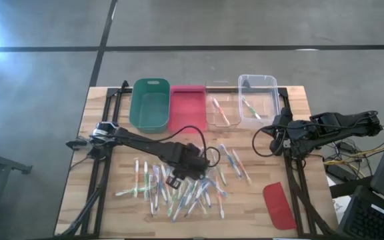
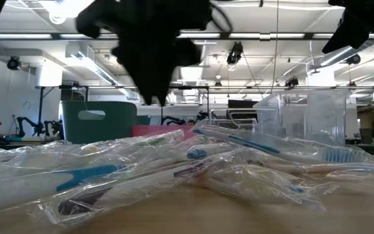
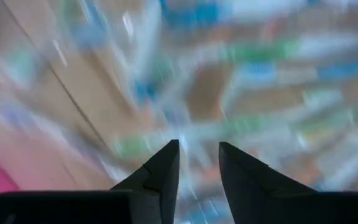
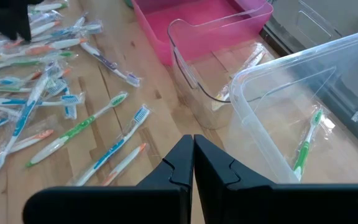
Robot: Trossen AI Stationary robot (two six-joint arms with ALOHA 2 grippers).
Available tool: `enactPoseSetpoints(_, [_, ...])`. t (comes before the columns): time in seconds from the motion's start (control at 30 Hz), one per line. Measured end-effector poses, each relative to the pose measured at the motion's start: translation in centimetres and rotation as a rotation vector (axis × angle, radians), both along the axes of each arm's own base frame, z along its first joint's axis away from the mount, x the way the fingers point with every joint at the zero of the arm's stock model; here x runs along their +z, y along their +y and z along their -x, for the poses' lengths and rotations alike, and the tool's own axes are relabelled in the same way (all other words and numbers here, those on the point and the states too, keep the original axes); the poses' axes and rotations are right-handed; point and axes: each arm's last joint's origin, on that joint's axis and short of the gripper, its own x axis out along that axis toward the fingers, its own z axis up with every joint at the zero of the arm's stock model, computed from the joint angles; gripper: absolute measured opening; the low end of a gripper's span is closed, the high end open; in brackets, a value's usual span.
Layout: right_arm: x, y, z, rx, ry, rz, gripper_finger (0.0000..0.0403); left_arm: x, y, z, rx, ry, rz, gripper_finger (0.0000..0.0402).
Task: Pick & Place Toothbrushes
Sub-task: Put the blue toothbrush into the red bin
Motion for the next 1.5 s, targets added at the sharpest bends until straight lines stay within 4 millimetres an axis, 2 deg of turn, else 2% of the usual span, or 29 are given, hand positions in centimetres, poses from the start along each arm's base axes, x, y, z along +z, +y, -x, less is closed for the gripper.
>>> enactPoseSetpoints(0.23, [0.0, 0.0, 0.0, 0.0, -0.001, 0.0, 0.0008, -0.6, 0.6, 2.5, 0.216, 0.235, -0.044, 0.0105])
enactPoseSetpoints(0.47, [0.0, 0.0, 0.0, 0.0, 0.0, 0.0, 0.0008, -1.4, 1.1, 4.3, 0.402, 0.266, -0.123, 0.0095])
enactPoseSetpoints(0.57, [0.0, 0.0, 0.0, 0.0, 0.0, 0.0, 0.0008, -0.8, 1.6, 5.7, 0.451, 0.2, -0.195, 0.009])
enactPoseSetpoints(0.67, [0.0, 0.0, 0.0, 0.0, 0.0, 0.0, 0.0008, -0.2, 2.1, 7.1, 0.553, 0.027, -0.225, 0.0088])
enactPoseSetpoints(0.8, [0.0, 0.0, 0.0, 0.0, 0.0, 0.0, 0.0008, 0.0, 2.7, 8.7, 0.786, -0.196, -0.08, 0.0087])
enactPoseSetpoints(0.9, [0.0, 0.0, 0.0, 0.0, 0.0, 0.0, 0.0008, -0.2, 3.0, 10.2, 0.921, -0.294, 0.041, 0.0087])
enactPoseSetpoints(1.07, [0.0, 0.0, 0.0, 0.0, 0.0, 0.0, 0.0008, -1.2, 3.4, 11.9, 1.027, -0.363, 0.155, 0.0088])
enactPoseSetpoints(1.2, [0.0, 0.0, 0.0, 0.0, 0.0, 0.0, 0.0008, -2.1, 3.6, 12.3, 1.074, -0.376, 0.173, 0.0095])
enactPoseSetpoints(1.5, [0.0, 0.0, 0.0, 0.0, 0.0, 0.0, 0.0008, -2.4, 3.4, 11.9, 1.056, -0.381, 0.245, 0.016])
